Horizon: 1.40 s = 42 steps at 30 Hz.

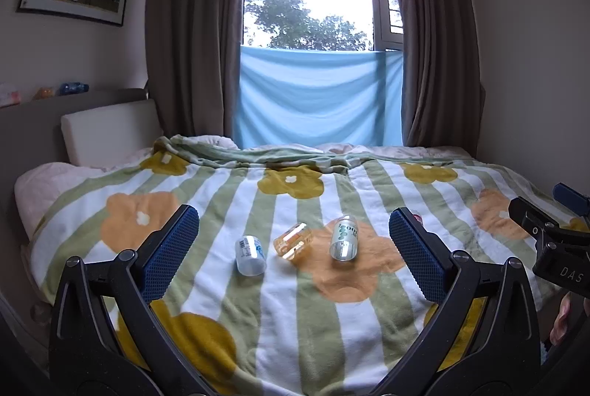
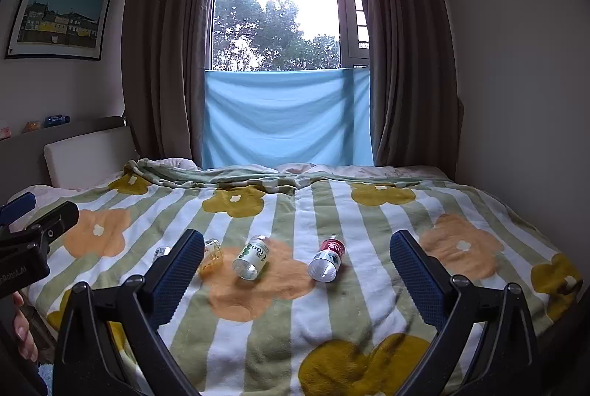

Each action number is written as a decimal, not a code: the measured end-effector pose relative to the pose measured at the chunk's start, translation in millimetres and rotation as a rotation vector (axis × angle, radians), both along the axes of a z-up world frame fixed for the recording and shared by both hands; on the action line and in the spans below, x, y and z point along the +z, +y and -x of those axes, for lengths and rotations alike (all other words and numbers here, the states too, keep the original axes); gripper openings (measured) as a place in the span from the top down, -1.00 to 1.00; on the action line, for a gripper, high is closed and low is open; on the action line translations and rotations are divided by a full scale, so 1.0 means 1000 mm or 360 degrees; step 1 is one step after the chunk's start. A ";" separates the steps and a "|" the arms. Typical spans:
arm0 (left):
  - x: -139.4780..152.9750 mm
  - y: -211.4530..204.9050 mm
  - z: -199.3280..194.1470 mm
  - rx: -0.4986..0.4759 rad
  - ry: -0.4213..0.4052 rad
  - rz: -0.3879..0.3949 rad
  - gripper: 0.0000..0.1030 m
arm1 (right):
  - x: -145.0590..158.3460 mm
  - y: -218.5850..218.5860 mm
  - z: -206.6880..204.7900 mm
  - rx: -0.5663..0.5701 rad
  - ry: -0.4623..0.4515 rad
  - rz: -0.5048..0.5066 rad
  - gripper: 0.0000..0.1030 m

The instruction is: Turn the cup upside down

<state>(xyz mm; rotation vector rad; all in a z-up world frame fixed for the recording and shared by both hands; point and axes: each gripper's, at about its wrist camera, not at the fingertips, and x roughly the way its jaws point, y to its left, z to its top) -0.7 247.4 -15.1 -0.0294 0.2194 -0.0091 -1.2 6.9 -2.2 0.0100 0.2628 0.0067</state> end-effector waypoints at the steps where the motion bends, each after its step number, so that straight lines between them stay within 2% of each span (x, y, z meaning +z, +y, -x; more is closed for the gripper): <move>1: 0.001 -0.001 0.000 0.0005 -0.0002 -0.0007 -0.99 | 0.000 0.000 0.000 -0.0001 0.0000 0.0000 -0.96; 6: -0.002 -0.004 0.002 0.0007 -0.0013 -0.0045 -0.99 | 0.000 0.001 0.000 0.0000 -0.0001 0.0002 -0.96; 11: 0.000 -0.005 0.004 0.0036 -0.0028 -0.0044 -0.99 | -0.002 0.007 0.002 -0.0005 -0.0004 0.0010 -0.96; 22: -0.001 -0.001 0.002 -0.0018 -0.0016 0.0001 -0.99 | -0.002 0.003 0.001 -0.0015 0.0003 0.0001 -0.96; 42: -0.003 -0.002 0.002 -0.0024 -0.0025 -0.0007 -0.99 | 0.004 -0.001 0.000 -0.0020 0.0003 0.0003 -0.96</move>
